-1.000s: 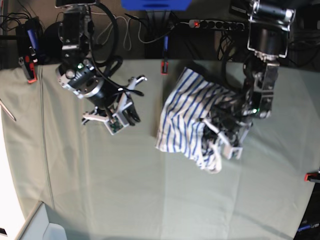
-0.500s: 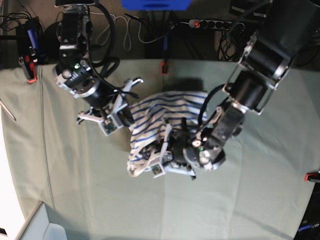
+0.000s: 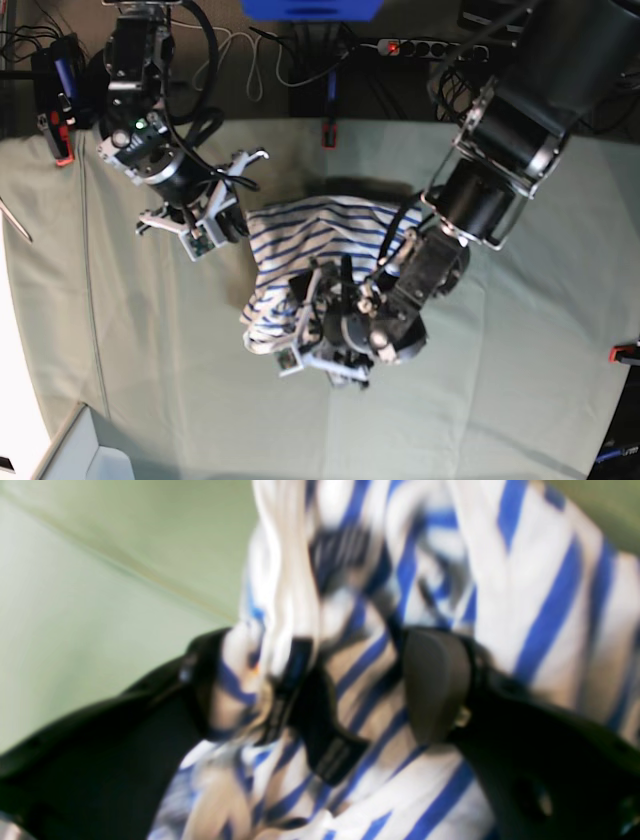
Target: Layout the t-shirt on the table in an organized manner, then fold the t-shirt properly
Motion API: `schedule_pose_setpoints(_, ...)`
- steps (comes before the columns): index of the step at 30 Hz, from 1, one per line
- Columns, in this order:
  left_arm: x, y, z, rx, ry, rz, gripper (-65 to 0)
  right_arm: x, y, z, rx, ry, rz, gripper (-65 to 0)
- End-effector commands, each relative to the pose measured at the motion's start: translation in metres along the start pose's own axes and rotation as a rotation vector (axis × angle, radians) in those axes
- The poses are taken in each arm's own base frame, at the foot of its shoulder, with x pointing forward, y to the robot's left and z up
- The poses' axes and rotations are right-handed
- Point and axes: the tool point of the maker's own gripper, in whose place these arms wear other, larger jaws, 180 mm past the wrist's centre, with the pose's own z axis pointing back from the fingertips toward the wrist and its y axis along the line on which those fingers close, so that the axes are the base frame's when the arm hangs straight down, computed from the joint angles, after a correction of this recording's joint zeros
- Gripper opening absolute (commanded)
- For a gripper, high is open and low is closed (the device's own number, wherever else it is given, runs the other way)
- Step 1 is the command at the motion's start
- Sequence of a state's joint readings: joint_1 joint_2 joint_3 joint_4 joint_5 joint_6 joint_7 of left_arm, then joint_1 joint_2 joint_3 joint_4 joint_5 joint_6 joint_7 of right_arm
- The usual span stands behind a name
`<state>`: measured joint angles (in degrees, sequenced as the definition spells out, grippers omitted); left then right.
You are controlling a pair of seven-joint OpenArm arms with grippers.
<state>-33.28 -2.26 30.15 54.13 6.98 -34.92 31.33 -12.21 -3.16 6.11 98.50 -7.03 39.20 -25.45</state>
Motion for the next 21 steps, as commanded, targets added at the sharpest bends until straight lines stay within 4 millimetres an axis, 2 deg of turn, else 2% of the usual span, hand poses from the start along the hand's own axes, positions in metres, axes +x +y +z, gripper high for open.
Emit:
schedule_pose_setpoints(1,0.031,0.02,0.01,0.043,-0.076,-0.021,-14.5,0.02,-0.001,0.001,0.008,-0.069,0.007,-59.0)
schedule_pose_setpoints(4,0.045,0.037,0.027,0.093,-0.132,-0.018,-14.3,0.023,-0.004,0.005,-0.006,-0.079,0.014,-59.0)
schedule_pose_setpoints(7,0.063,0.058,0.048,0.157,-0.205,0.004,-14.4,0.025,-0.019,0.013,-0.053,-0.088,0.006,-59.0)
schedule_pose_setpoints(10,0.063,0.077,0.076,0.239,-0.274,0.063,-14.6,0.024,-0.037,0.025,-0.113,-0.094,-0.004,-59.0)
schedule_pose_setpoints(11,0.054,0.086,0.088,0.277,-0.285,0.086,-14.6,0.02,-0.045,0.03,-0.138,-0.086,-0.013,-59.0)
schedule_pose_setpoints(15,-0.008,0.105,0.131,0.418,-0.291,0.239,-14.8,-0.009,-0.083,0.056,-0.264,-0.034,-0.071,-59.1)
schedule_pose_setpoints(18,-0.082,0.095,0.162,0.518,-0.226,0.377,-14.8,-0.039,-0.098,0.076,-0.329,0.027,-0.116,-59.4)
schedule_pose_setpoints(21,-0.159,0.073,0.196,0.609,-0.126,0.518,-14.8,-0.061,-0.097,0.088,-0.348,0.076,-0.141,-59.5)
